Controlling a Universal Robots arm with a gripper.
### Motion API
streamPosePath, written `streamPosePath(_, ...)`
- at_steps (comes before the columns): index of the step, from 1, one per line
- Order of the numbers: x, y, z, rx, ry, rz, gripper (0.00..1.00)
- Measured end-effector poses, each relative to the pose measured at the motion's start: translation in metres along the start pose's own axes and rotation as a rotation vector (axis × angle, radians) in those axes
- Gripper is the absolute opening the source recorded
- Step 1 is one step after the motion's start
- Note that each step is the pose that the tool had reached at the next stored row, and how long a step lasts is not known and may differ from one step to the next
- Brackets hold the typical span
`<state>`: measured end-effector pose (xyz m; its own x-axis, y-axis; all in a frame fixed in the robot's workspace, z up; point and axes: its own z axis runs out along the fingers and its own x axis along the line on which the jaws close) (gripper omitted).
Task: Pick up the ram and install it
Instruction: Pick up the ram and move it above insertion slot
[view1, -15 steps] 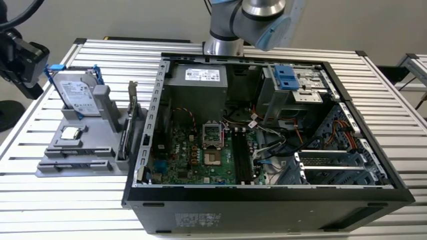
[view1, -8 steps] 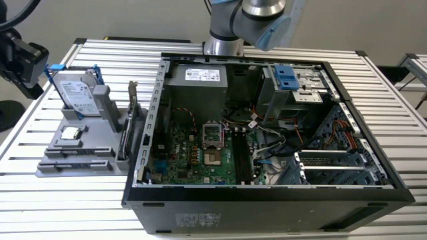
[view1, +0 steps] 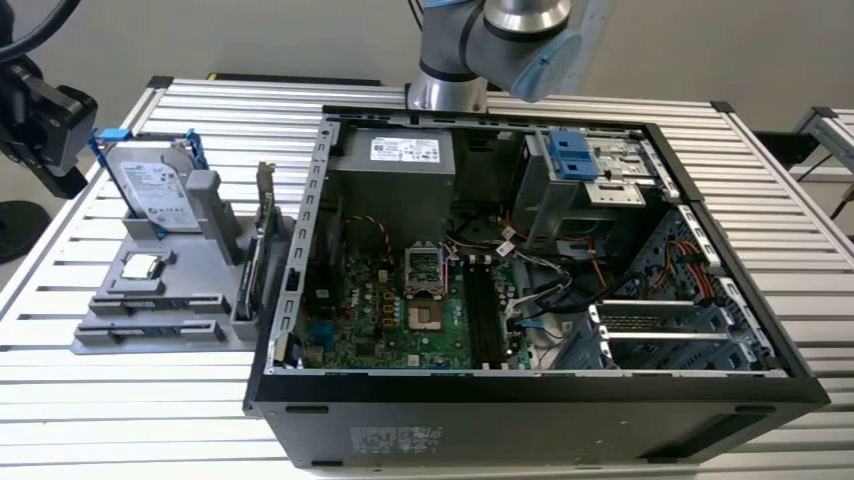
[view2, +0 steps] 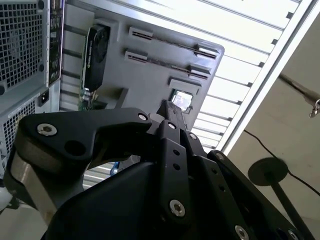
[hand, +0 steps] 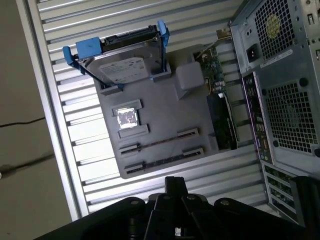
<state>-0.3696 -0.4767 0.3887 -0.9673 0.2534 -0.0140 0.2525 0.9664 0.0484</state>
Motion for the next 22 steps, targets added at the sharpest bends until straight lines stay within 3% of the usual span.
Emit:
streamPosePath(14, 0.0000, 0.0000, 0.0000, 0.0001, -0.0008, 0.014, 0.00)
streamPosePath(22, 0.0000, 0.0000, 0.0000, 0.0008, -0.0026, 0.054, 0.00)
